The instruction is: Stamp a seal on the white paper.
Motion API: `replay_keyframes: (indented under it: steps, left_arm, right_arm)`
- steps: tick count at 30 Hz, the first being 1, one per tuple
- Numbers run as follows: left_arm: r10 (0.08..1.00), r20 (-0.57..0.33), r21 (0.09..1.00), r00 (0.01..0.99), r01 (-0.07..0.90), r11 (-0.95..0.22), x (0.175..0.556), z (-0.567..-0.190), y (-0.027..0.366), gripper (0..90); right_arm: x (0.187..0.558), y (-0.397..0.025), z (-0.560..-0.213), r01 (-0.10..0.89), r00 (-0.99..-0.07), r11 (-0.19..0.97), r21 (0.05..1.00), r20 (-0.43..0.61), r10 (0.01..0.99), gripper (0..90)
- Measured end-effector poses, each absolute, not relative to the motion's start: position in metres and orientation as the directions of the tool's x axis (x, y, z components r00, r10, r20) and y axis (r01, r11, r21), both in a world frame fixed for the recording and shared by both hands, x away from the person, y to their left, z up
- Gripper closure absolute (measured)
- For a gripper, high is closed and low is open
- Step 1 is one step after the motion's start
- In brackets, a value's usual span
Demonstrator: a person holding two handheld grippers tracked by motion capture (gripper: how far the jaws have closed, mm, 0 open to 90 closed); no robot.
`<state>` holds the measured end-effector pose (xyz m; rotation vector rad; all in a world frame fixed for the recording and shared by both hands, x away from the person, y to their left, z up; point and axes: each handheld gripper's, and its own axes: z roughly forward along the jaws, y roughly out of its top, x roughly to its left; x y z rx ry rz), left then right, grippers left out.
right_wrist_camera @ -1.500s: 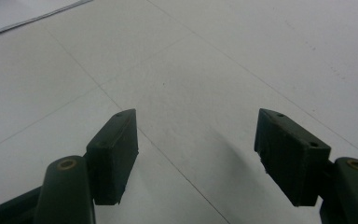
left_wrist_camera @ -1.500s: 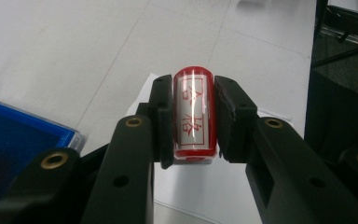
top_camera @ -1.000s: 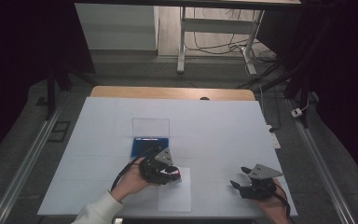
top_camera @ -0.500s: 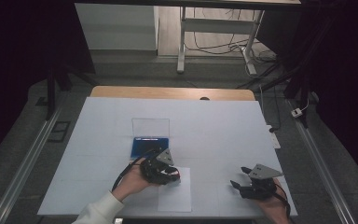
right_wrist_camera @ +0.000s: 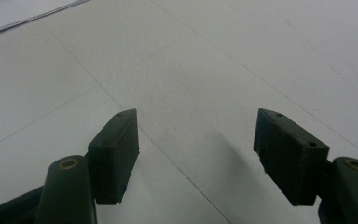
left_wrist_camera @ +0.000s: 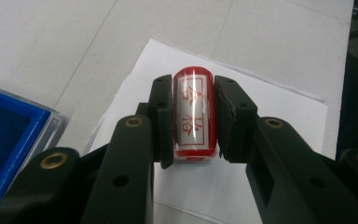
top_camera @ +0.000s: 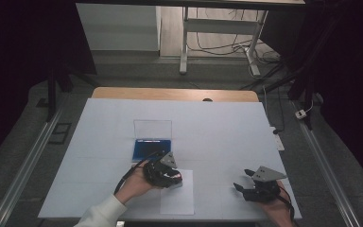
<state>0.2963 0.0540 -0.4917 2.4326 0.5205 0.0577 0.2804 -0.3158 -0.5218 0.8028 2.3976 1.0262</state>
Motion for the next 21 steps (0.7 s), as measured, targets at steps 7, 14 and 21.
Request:
replay_keyframes:
  steps: [7,14,21]
  left_arm:
    - [0.376,-0.083,0.601,0.923,0.347,-0.72,0.296,-0.4924,0.0522,69.5]
    - [0.375,-0.084,0.599,0.923,0.347,-0.721,0.2958,-0.4926,0.052,69.6]
    - [0.365,-0.08,0.588,0.928,0.339,-0.734,0.2957,-0.4927,0.0511,69.4]
  right_arm:
    - [0.2803,-0.3156,-0.5222,0.344,-0.749,0.565,0.75,-0.143,0.646,30.7]
    - [0.2803,-0.3155,-0.5224,0.346,-0.749,0.565,0.749,-0.142,0.647,30.8]
    - [0.2803,-0.3154,-0.5226,0.345,-0.75,0.566,0.749,-0.143,0.646,30.8]
